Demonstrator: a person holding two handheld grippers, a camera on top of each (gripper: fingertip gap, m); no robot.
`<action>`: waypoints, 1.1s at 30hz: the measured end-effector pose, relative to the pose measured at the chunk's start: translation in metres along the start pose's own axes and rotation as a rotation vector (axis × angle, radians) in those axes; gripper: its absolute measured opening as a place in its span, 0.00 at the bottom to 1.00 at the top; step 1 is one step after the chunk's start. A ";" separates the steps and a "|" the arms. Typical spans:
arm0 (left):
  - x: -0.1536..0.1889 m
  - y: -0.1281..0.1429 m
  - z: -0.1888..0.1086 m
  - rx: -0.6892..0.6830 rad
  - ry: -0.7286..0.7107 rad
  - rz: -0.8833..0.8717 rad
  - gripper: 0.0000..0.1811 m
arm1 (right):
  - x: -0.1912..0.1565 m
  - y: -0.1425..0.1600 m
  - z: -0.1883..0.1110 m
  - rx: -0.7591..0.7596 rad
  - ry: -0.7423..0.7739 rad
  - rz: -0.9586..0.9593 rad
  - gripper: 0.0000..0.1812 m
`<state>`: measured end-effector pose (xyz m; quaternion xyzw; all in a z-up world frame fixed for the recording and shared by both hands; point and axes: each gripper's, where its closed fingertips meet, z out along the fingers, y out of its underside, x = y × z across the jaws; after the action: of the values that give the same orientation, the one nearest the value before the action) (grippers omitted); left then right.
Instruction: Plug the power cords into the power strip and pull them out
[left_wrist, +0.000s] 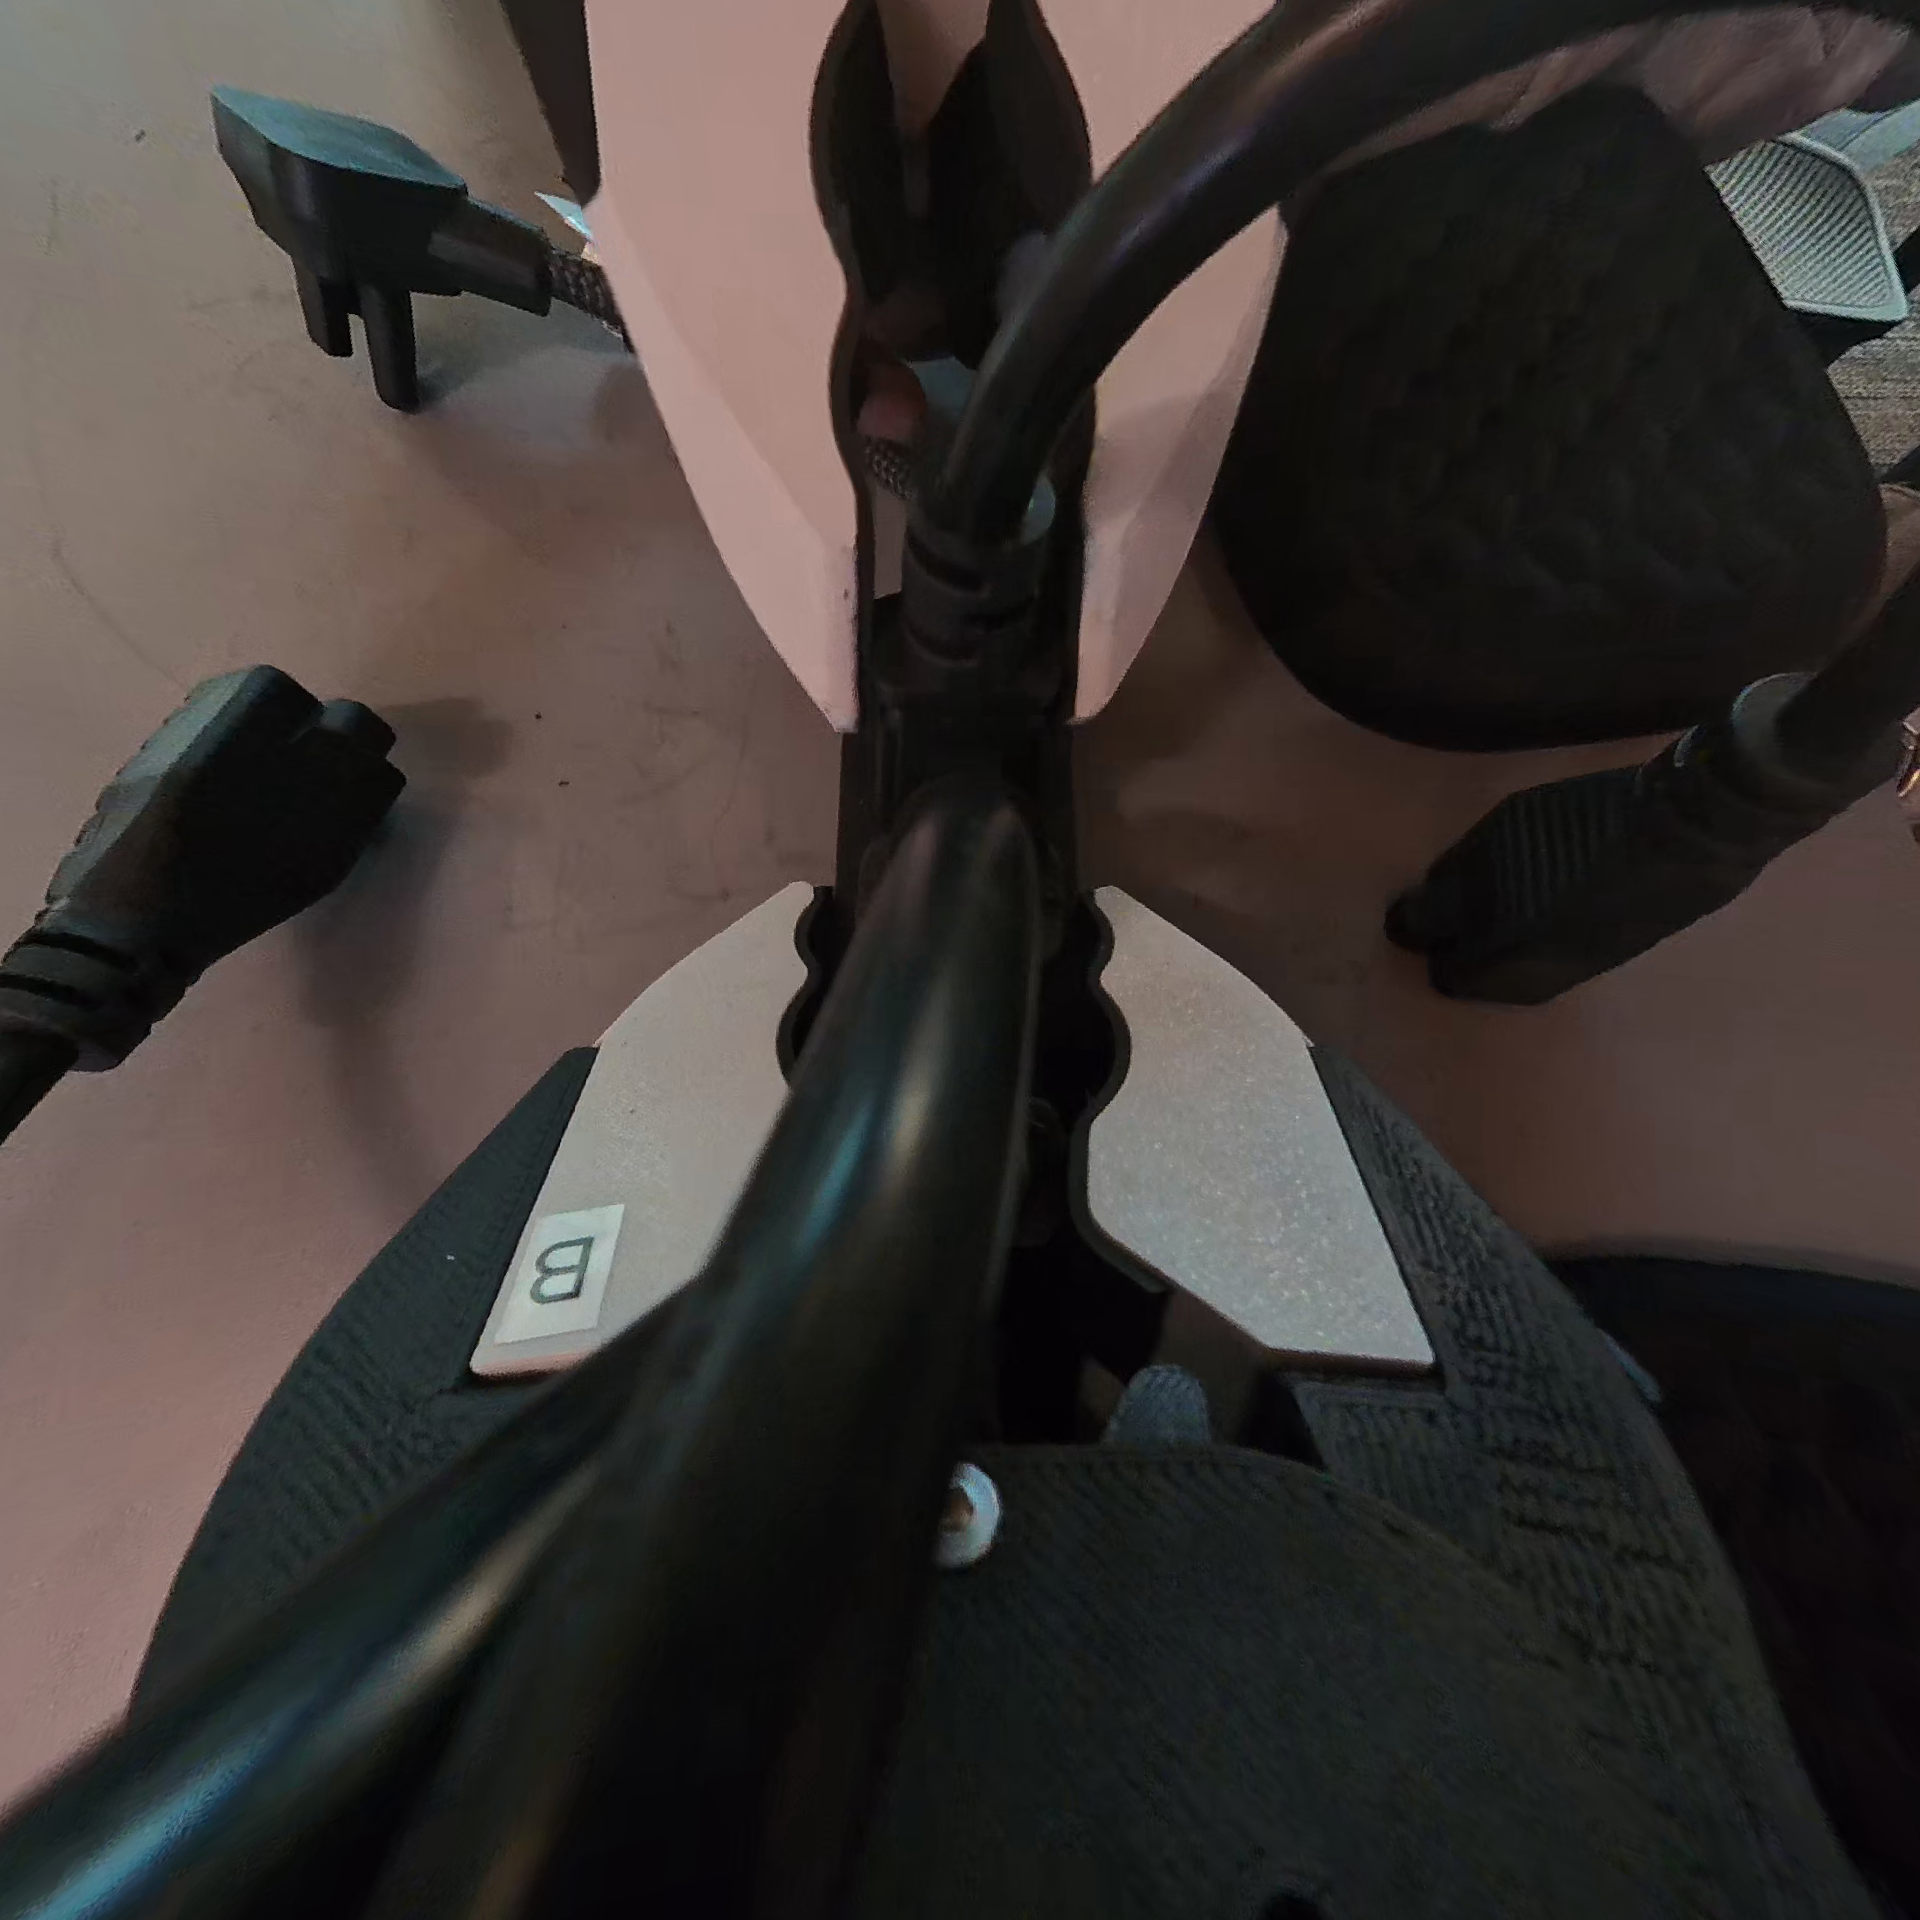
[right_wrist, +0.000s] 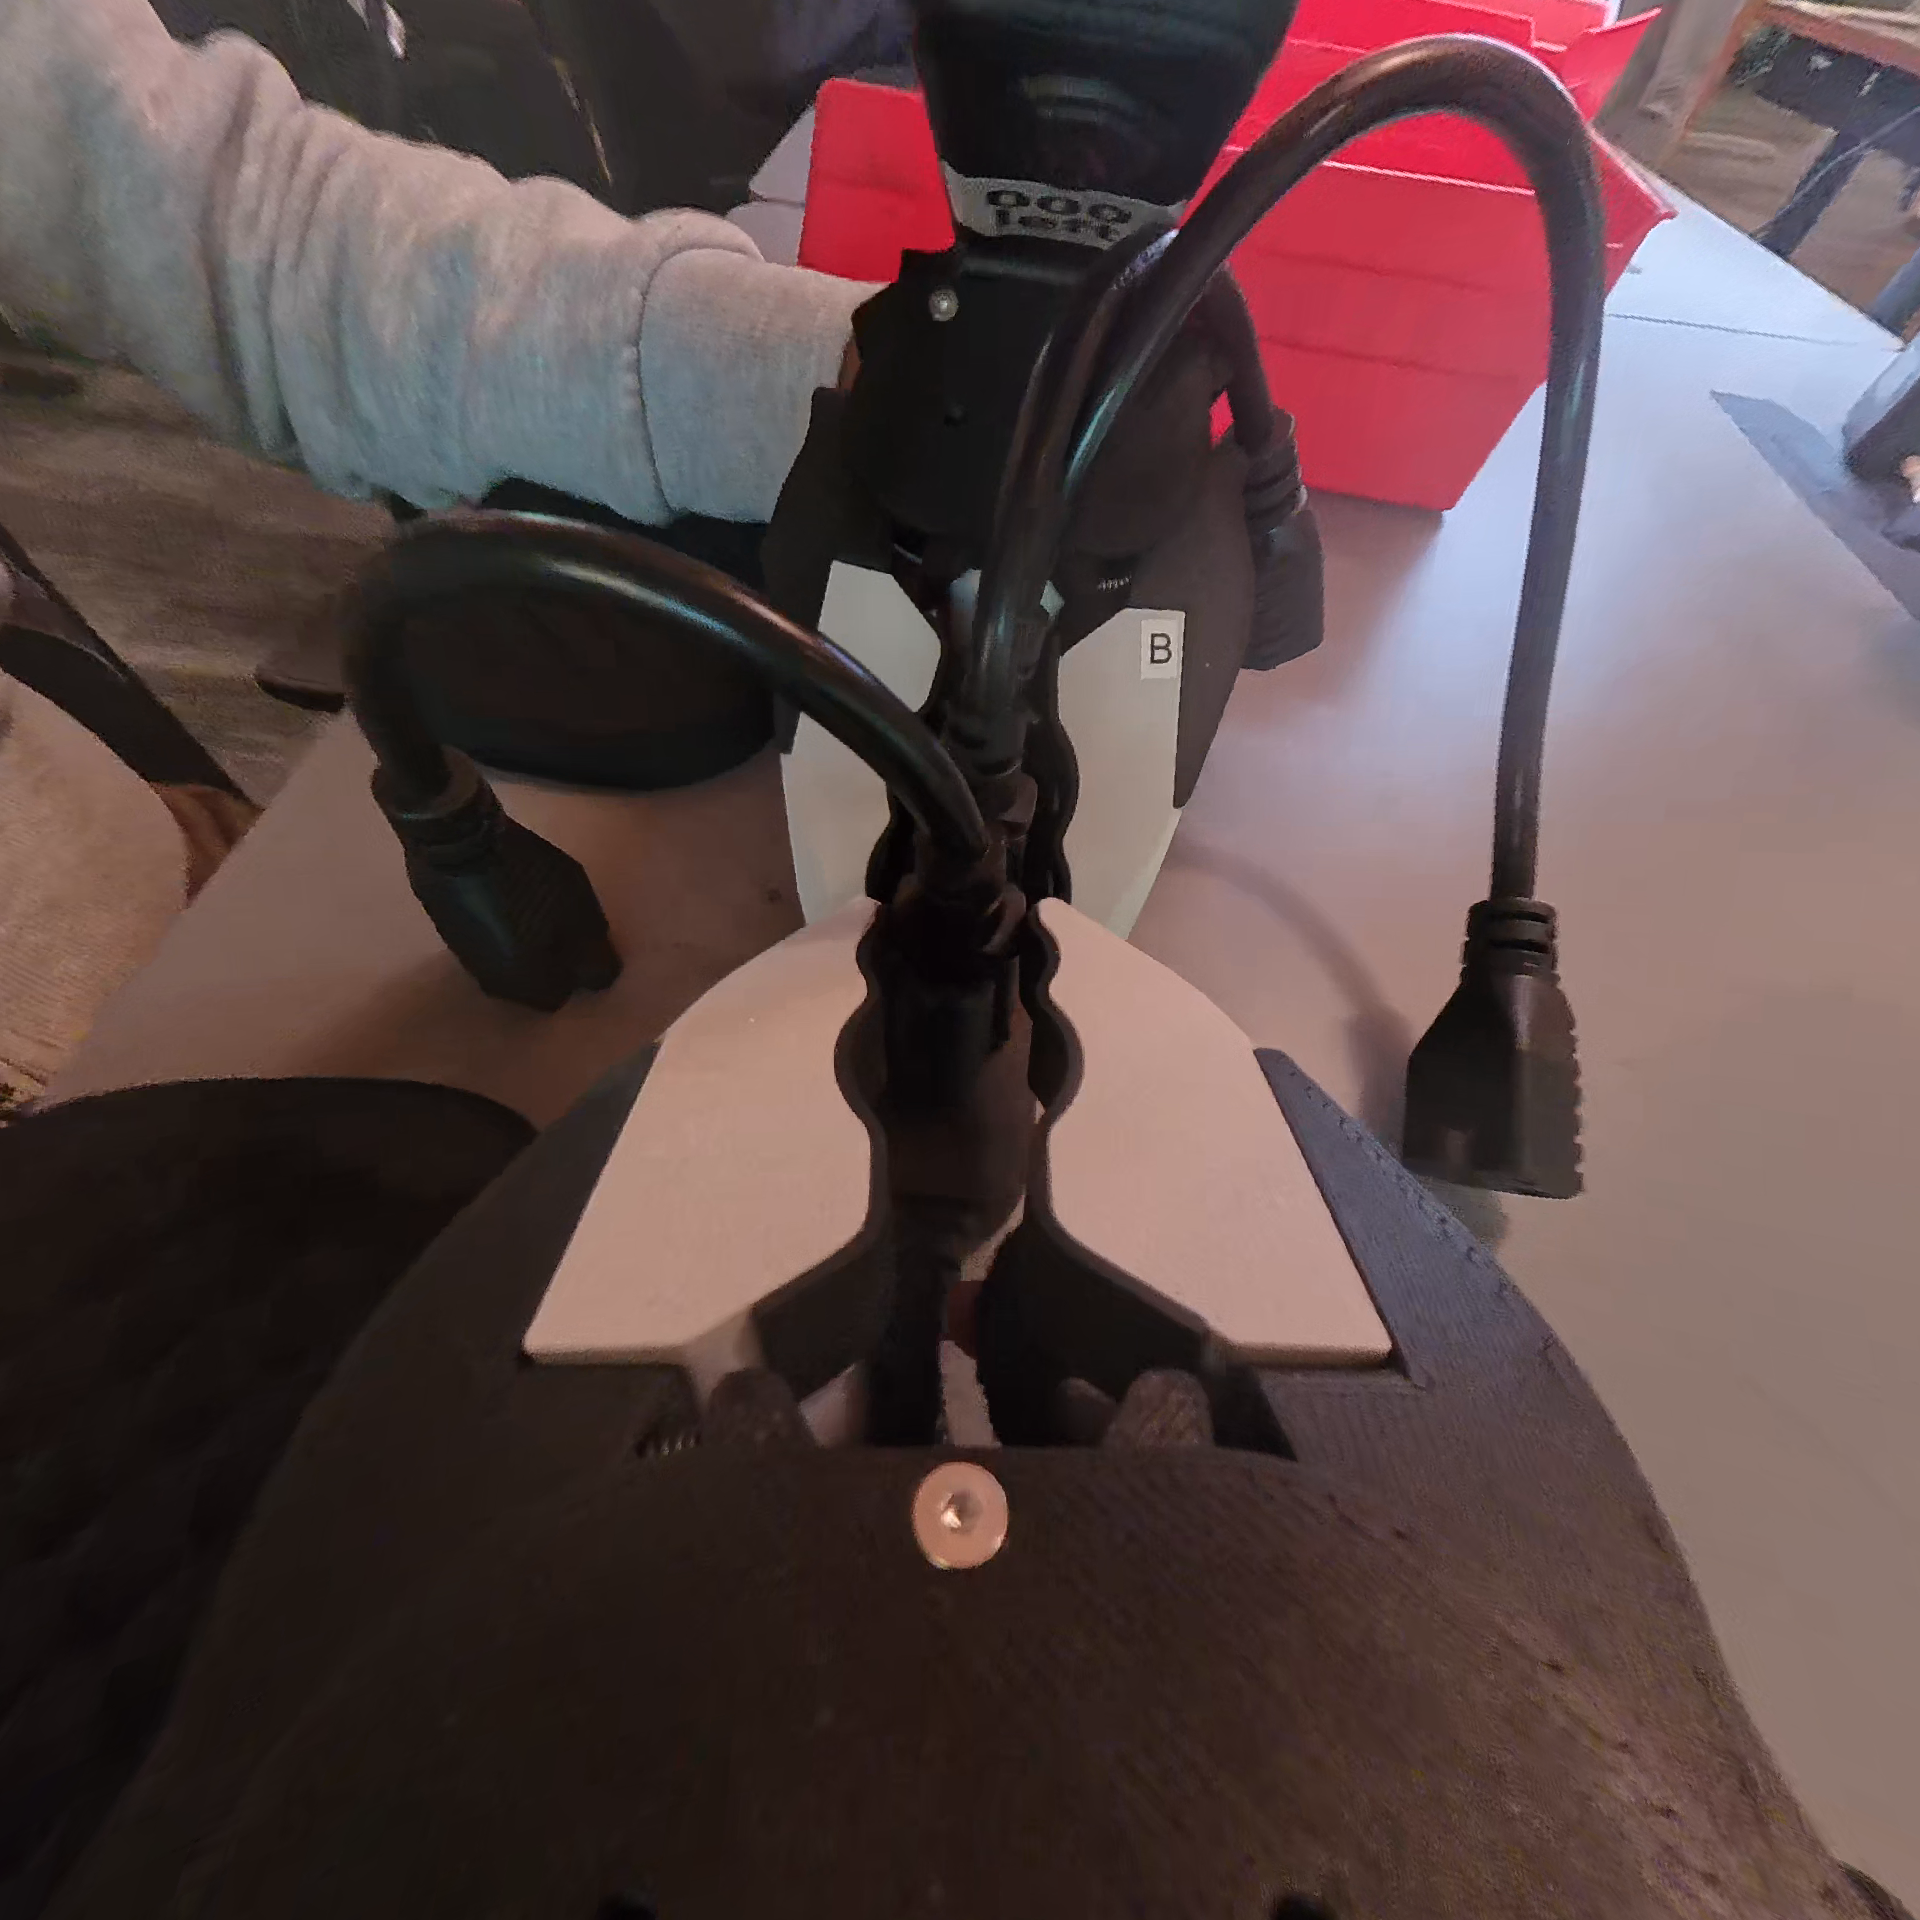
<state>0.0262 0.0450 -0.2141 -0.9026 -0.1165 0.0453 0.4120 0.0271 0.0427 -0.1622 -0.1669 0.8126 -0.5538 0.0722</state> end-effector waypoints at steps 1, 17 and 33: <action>0.000 0.000 -0.001 0.001 -0.002 0.006 0.25 | -0.001 -0.001 0.000 0.023 -0.019 0.037 0.13; -0.001 0.023 -0.035 -0.050 -0.182 0.027 0.43 | 0.005 0.018 -0.013 -0.053 0.016 0.081 0.27; 0.019 -0.083 -0.070 0.066 -0.411 0.175 0.31 | -0.002 0.034 -0.001 -0.190 -0.002 0.055 0.22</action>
<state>0.0424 0.0509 -0.1053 -0.8672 -0.1176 0.2674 0.4033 0.0225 0.0555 -0.1938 -0.1514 0.8655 -0.4720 0.0719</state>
